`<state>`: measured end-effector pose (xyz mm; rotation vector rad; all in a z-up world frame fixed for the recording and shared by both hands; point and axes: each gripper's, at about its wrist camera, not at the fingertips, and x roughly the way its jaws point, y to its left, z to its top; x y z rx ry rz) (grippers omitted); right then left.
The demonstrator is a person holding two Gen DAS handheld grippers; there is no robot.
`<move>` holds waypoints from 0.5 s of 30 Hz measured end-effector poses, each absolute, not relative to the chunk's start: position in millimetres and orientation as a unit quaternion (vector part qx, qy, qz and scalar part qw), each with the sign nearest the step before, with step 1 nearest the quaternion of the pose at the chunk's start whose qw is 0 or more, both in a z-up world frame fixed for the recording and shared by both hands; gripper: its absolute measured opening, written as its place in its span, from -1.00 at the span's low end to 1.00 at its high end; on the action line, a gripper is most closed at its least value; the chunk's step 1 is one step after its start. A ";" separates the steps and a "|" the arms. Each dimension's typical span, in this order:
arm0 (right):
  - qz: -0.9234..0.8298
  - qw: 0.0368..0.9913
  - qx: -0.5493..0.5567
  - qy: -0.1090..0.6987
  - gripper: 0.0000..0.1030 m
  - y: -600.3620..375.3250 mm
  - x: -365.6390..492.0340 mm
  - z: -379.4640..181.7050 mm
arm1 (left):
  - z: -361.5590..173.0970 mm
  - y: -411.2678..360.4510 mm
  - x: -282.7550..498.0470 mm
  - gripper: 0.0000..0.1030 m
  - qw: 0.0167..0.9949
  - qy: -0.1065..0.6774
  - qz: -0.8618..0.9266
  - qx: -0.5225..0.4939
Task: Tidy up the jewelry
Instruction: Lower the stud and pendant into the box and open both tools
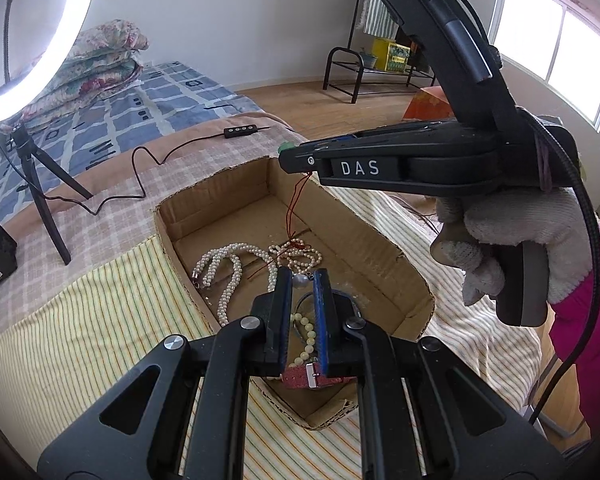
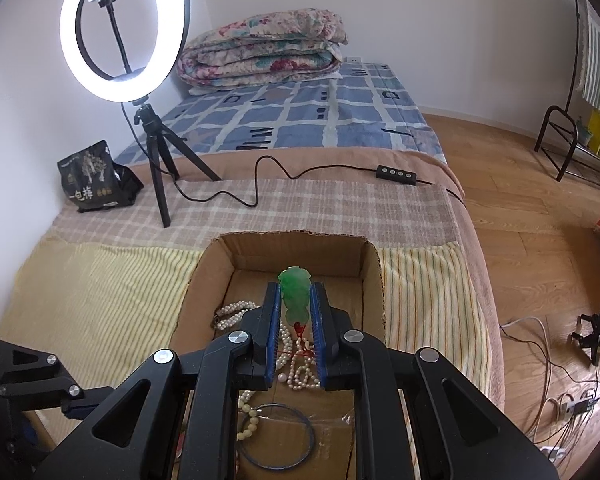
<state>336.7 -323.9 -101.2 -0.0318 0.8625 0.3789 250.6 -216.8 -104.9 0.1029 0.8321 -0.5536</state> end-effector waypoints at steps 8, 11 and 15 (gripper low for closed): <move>0.179 0.893 -0.019 0.411 -0.63 -322.3 335.9 -99.3 | -102.5 -219.0 249.0 -0.82 0.878 0.397 -0.261 0.054; 0.163 0.899 -0.022 0.406 0.03 -322.9 334.4 -97.4 | -102.1 -218.5 247.4 -0.35 0.879 0.396 -0.260 0.058; 0.149 0.907 -0.014 0.395 0.26 -325.4 332.2 -92.7 | -99.6 -215.7 243.0 -0.09 0.883 0.387 -0.259 0.060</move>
